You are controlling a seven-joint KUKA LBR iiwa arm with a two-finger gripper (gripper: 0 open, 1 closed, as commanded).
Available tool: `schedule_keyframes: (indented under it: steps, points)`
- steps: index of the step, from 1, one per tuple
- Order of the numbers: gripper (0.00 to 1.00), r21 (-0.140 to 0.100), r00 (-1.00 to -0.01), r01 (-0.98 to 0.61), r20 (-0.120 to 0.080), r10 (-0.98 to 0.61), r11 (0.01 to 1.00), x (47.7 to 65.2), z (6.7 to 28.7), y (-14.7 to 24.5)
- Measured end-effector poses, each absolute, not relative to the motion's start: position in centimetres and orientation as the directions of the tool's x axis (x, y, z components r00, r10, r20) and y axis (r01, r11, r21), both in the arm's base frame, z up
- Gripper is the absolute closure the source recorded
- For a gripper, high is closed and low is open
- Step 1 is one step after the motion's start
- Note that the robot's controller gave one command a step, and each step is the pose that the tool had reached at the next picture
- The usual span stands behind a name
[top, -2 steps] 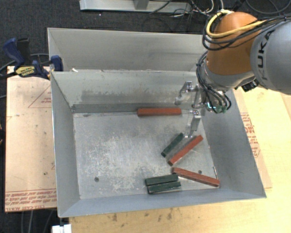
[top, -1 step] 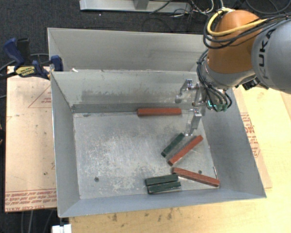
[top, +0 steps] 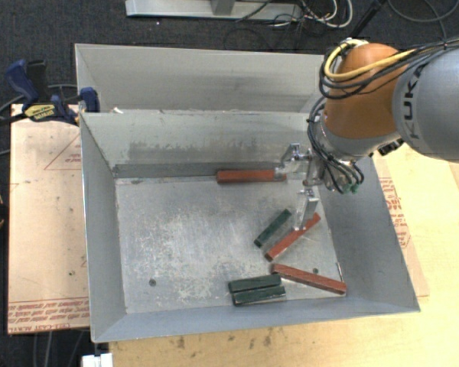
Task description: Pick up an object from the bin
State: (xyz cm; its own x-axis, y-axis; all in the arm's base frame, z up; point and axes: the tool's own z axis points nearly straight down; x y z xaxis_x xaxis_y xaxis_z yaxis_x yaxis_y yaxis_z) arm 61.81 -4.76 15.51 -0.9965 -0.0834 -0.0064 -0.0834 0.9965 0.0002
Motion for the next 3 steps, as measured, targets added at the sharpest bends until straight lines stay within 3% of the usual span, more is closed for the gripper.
schedule_keyframes:
  steps: [1,2,3]
  points:
    - [1.0,-0.003,-0.926,-0.377,-0.014,-0.377,0.926,60.8,7.4,-7.5]
    - [1.0,-0.003,-0.926,-0.377,-0.014,-0.377,0.926,60.8,7.4,-7.5]
    - [1.0,-0.002,-0.944,-0.331,-0.007,-0.331,0.944,61.2,23.3,-9.4]
